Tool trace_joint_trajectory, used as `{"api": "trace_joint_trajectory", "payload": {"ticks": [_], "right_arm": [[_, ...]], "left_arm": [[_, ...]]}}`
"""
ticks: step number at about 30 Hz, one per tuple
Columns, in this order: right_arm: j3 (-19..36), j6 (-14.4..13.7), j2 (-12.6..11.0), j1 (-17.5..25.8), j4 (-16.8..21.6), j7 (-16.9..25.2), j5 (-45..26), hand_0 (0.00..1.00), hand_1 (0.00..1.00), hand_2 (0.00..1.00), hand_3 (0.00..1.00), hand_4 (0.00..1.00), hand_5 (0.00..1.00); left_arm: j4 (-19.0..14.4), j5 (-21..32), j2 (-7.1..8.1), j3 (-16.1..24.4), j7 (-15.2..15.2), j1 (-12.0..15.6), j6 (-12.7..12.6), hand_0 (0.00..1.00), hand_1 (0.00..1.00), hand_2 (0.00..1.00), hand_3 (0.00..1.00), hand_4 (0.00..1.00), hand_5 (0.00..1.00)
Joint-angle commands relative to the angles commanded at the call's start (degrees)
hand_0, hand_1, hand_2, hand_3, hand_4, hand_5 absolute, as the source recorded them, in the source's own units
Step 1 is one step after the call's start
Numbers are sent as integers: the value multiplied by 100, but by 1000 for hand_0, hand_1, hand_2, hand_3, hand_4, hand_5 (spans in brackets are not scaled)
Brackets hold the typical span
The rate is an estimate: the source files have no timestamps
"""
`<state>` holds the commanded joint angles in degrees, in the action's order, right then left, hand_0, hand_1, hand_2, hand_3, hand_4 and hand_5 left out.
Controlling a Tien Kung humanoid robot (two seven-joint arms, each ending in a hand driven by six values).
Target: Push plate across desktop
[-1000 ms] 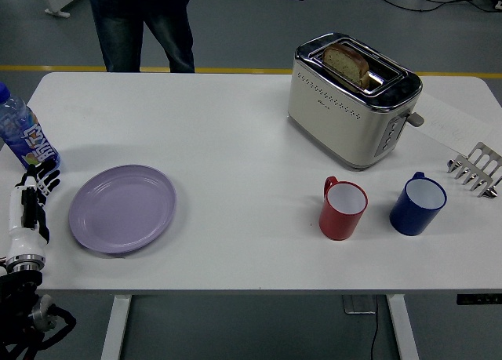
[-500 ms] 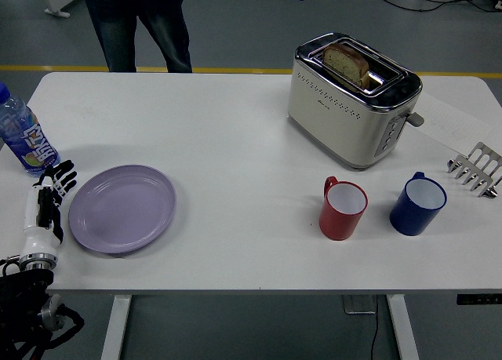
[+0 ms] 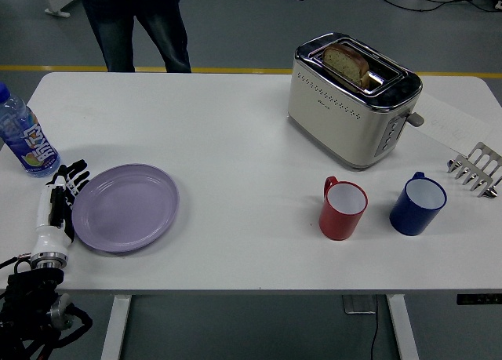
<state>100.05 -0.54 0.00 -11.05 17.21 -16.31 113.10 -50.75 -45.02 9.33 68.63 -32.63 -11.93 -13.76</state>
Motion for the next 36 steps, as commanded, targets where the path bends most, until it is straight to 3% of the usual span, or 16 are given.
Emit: {"api": "trace_joint_trajectory", "payload": {"ticks": [36], "right_arm": [[7,77,0,30,1,25,109,603,614,711,652,203,493]], "left_arm": [[12,179,-198,-645,-25,-286,-26,739,767,789,690,483,998]]}}
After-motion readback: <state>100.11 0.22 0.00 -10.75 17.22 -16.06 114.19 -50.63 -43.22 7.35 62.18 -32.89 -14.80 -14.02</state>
